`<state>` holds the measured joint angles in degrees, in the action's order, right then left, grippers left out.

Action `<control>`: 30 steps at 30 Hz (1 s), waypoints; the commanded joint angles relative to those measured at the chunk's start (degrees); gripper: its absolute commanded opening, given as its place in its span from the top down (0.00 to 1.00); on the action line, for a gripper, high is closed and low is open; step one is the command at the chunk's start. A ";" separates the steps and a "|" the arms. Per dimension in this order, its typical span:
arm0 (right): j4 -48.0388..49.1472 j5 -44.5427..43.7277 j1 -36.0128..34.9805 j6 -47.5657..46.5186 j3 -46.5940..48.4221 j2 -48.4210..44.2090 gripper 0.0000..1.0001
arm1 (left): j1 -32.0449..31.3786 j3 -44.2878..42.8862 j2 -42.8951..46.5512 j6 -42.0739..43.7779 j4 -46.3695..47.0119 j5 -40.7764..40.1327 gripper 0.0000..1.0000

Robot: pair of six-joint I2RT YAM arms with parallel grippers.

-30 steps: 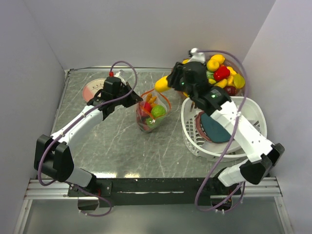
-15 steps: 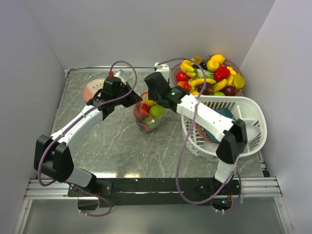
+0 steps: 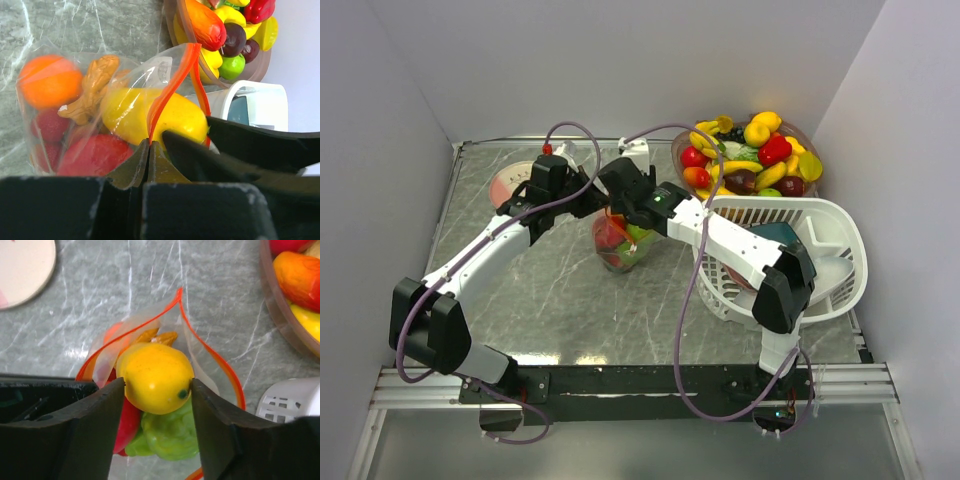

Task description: Place the food in the zip-top bag and seal the zipper

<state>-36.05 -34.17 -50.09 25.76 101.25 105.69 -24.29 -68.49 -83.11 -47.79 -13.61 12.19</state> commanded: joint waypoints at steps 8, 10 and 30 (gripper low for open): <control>-1.12 3.41 0.07 -1.32 0.61 -6.37 0.18 | 0.39 -1.65 2.07 -0.37 1.65 -0.85 0.99; -2.09 2.36 0.16 -1.67 1.05 -8.39 0.17 | 0.47 -1.56 2.16 -0.37 1.48 -1.02 0.99; 4.68 20.37 11.41 1.93 -16.27 -12.62 0.53 | 0.83 -2.61 2.25 0.68 0.51 -1.11 0.99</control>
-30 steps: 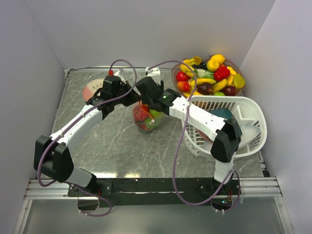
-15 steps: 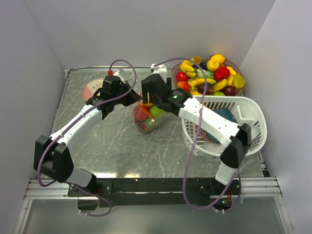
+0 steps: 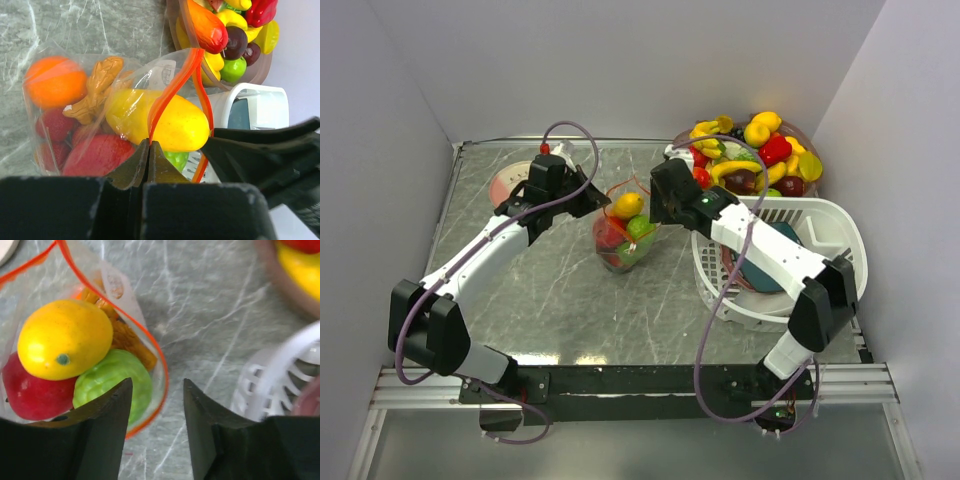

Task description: Place the food in the zip-top bag and seal the zipper

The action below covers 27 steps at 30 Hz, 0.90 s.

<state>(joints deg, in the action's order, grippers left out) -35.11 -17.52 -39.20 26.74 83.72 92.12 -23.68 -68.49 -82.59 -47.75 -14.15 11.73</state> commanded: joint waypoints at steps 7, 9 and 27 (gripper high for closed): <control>0.22 0.30 -4.54 0.07 9.08 0.17 1.00 | -0.84 -6.82 4.10 5.72 -3.95 -5.30 0.99; -0.56 -1.72 -6.32 -1.33 11.46 -0.27 1.00 | -2.32 -7.71 5.68 6.61 -5.61 -7.50 0.99; -2.16 3.01 2.10 -2.75 15.76 1.49 1.00 | -5.39 -2.90 8.31 2.58 -6.68 -10.85 0.99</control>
<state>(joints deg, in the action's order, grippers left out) -38.48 -15.53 -43.48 24.95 94.91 94.70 -25.50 -74.15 -77.78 -42.68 -24.86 -0.08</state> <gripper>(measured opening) 0.010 0.024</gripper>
